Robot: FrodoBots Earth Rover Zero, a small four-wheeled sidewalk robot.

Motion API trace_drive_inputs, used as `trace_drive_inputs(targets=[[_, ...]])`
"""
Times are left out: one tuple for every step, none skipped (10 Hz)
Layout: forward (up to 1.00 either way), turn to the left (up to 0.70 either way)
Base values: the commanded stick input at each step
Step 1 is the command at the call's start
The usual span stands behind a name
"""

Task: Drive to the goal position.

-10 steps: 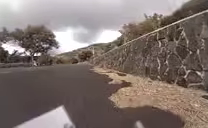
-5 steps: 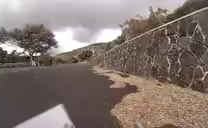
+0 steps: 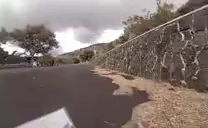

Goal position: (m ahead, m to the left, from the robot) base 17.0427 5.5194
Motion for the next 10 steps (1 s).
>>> trace_drive_inputs(targets=[[1.0,-0.06],[1.0,-0.05],[1.0,0.0],[1.0,0.0],[1.0,0.0],[1.0,0.0],[1.0,0.0],[1.0,0.0],[1.0,0.0],[1.0,0.0]])
